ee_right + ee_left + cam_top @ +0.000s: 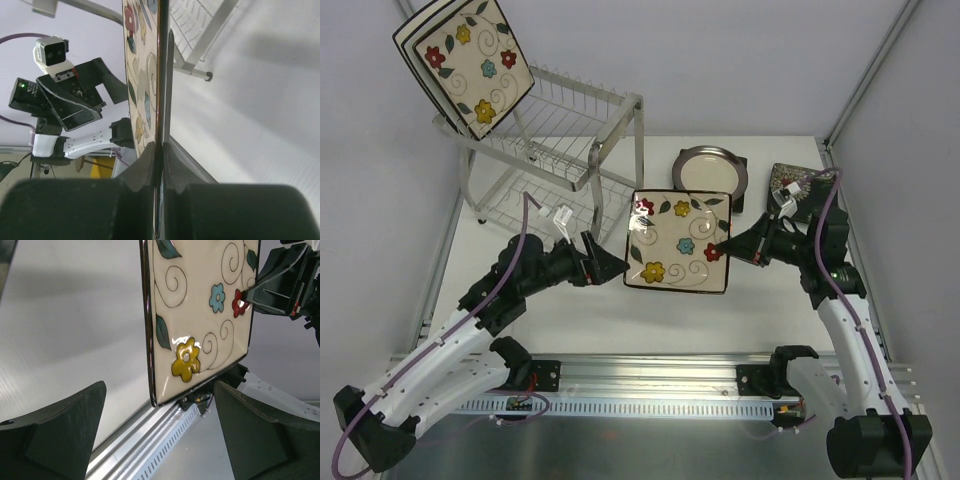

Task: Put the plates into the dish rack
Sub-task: Pass the plate from the right arm to the left

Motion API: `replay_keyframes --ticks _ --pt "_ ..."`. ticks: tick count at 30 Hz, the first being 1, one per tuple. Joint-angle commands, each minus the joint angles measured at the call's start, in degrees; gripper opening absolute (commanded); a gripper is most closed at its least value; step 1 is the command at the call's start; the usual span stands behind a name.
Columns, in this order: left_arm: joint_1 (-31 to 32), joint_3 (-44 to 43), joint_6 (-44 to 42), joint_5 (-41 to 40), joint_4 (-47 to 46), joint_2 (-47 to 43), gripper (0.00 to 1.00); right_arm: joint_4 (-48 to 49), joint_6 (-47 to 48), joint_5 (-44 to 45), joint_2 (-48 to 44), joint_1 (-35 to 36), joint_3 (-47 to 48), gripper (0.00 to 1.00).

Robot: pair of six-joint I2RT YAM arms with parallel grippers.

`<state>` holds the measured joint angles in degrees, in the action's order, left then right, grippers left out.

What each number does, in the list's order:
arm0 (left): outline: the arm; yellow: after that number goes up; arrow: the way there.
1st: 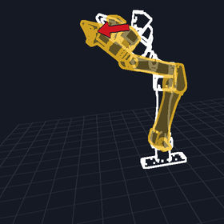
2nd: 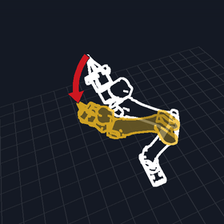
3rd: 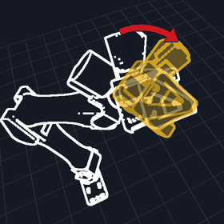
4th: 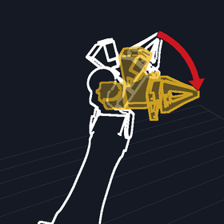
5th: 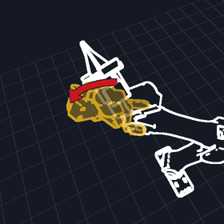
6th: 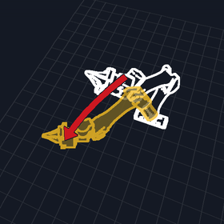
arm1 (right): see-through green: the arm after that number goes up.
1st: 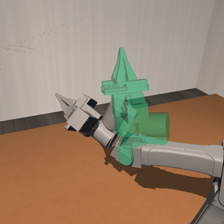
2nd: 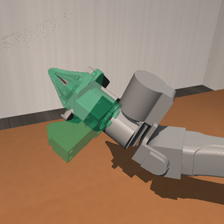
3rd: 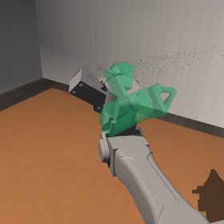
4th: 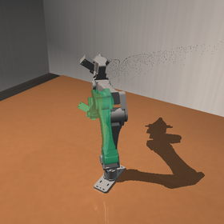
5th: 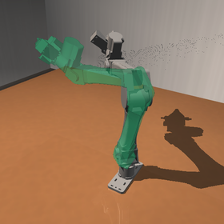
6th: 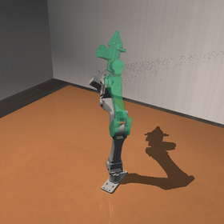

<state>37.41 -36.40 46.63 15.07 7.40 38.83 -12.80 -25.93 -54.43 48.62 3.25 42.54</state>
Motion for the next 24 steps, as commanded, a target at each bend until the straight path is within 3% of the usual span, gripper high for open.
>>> replay_keyframes --ticks 1,11,18,24 --pt "2.66 -3.76 -3.56 -3.38 -6.07 1.86 0.89 8.40 -4.74 -9.72 -4.14 -0.08 5.71 0.00" --pt "3.37 -5.70 -4.01 -3.12 -13.72 5.38 0.83 11.04 -7.82 -12.80 -7.84 0.18 6.58 0.01" --pt "4.42 -7.37 -1.55 1.10 -18.73 8.63 0.73 11.13 -7.73 -13.68 -8.89 0.80 7.55 0.01" --pt "4.95 -7.80 1.18 4.09 -23.30 9.77 0.57 11.39 -7.47 -13.68 -8.89 1.06 7.90 0.01"
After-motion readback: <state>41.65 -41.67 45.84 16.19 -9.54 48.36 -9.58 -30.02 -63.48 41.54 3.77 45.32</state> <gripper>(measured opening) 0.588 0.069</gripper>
